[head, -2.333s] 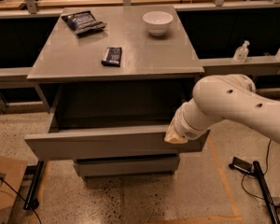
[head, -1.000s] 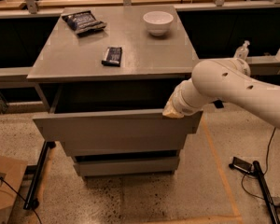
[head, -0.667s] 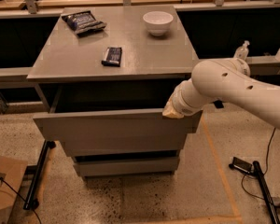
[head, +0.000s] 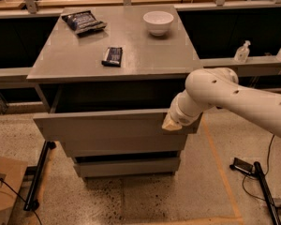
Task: Close top drawer
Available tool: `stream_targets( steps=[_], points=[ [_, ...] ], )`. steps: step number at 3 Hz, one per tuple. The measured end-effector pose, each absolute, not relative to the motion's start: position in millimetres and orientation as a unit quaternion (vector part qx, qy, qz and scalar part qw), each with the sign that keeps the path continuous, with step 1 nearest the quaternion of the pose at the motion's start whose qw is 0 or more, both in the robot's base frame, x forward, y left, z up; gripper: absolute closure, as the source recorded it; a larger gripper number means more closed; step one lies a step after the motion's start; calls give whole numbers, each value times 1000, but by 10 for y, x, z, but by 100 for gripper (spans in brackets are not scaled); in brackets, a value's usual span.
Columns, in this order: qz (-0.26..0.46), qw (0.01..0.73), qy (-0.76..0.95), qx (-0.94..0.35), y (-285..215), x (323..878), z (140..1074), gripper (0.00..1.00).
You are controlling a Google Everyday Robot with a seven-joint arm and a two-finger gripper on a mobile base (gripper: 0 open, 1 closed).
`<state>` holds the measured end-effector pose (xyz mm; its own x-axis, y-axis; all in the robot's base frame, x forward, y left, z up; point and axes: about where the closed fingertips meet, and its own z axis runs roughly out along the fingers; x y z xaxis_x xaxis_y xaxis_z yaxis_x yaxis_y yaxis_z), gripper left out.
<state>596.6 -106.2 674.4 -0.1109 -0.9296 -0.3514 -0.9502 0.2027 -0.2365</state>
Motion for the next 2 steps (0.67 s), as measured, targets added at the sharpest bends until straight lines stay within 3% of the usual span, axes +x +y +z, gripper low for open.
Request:
stream_targets(
  steps=[2],
  points=[
    [6,193,750,-633,-1246,6226,6243,100]
  ],
)
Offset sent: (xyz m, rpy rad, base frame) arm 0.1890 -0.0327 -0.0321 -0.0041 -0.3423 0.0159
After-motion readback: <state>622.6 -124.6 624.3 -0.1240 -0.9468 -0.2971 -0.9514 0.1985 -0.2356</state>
